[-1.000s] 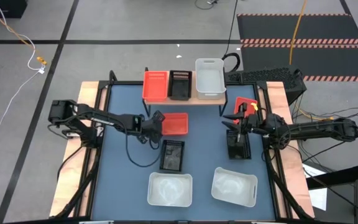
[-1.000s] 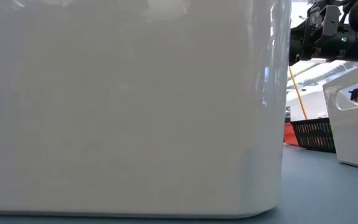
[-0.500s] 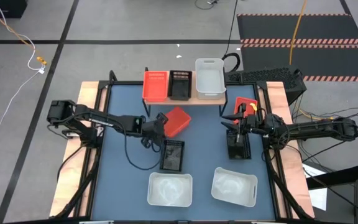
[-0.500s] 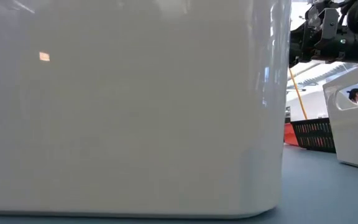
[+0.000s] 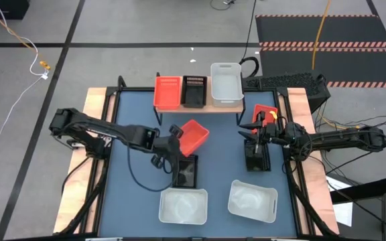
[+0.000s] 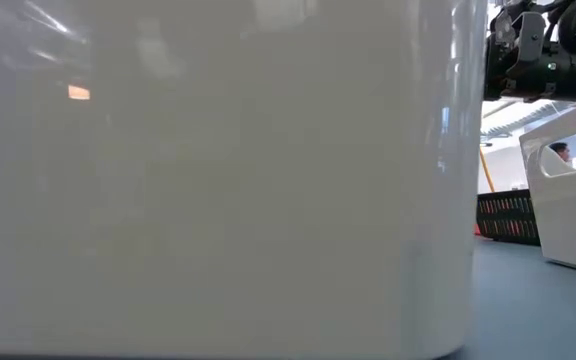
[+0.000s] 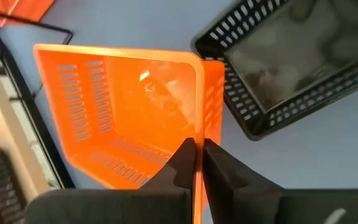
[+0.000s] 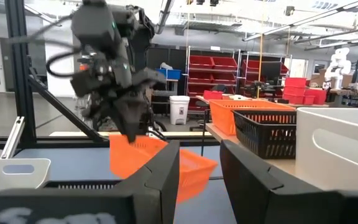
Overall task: Stack baskets on shelf by color
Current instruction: Stack the left orange bin on top of the other orange bin on the shelf
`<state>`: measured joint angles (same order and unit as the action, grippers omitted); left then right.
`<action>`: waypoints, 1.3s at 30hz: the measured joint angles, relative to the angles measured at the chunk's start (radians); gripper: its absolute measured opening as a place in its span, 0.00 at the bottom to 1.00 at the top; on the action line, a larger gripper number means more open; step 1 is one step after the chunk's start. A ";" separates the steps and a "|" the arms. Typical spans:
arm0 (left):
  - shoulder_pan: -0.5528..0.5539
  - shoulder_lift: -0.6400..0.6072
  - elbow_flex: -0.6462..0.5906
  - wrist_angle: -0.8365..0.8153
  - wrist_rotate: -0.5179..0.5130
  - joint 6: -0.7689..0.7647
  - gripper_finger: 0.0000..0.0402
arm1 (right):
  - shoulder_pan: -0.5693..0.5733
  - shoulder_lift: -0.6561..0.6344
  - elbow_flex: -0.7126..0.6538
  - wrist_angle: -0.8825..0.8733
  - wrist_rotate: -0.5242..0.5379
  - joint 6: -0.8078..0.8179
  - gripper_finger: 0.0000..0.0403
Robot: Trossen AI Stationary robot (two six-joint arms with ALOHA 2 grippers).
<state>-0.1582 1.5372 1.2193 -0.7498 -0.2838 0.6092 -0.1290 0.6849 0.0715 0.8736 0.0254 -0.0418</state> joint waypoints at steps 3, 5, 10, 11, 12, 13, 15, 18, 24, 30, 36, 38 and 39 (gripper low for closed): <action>-0.016 0.000 0.071 -0.080 -0.001 -0.140 0.02 | 0.000 0.000 0.000 -0.005 0.000 0.003 0.27; -0.025 0.000 0.122 -0.138 0.002 -0.231 0.02 | 0.000 0.000 0.000 -0.010 0.000 0.003 0.27; -0.038 0.000 0.236 -0.230 0.023 -0.382 0.08 | 0.000 0.000 0.000 -0.019 0.000 0.003 0.27; -0.040 0.000 0.259 -0.246 0.021 -0.397 0.09 | 0.000 0.000 0.000 -0.019 0.000 0.003 0.27; -0.040 0.000 0.282 -0.252 0.014 -0.405 0.09 | 0.000 0.000 0.000 -0.019 0.000 0.003 0.27; -0.040 0.000 0.304 -0.254 0.002 -0.413 0.09 | 0.000 0.000 0.000 -0.019 0.000 0.003 0.27; -0.040 0.000 0.345 -0.259 -0.016 -0.427 0.08 | 0.000 0.000 0.000 -0.019 0.000 0.003 0.27; -0.040 0.000 0.413 -0.291 -0.040 -0.429 0.03 | 0.000 0.000 0.000 -0.019 0.003 0.003 0.27; -0.030 -0.001 0.535 -0.381 -0.165 -0.435 0.05 | 0.000 0.000 0.000 -0.019 0.004 0.003 0.27; 0.037 -0.002 0.639 -0.478 -0.347 -0.425 0.02 | 0.000 0.000 0.000 -0.018 0.008 0.001 0.27; 0.198 -0.001 0.621 -0.494 -0.349 -0.428 0.03 | 0.000 0.000 0.000 -0.017 0.008 0.001 0.27; 0.248 -0.001 0.602 -0.494 -0.346 -0.434 0.02 | 0.000 0.000 0.000 -0.017 0.008 0.003 0.27; 0.271 0.000 0.593 -0.495 -0.345 -0.440 0.02 | 0.000 0.000 0.000 -0.017 0.008 0.003 0.27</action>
<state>0.1130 1.5368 1.8127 -1.2449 -0.6288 0.1687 -0.1291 0.6846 0.0715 0.8562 0.0338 -0.0391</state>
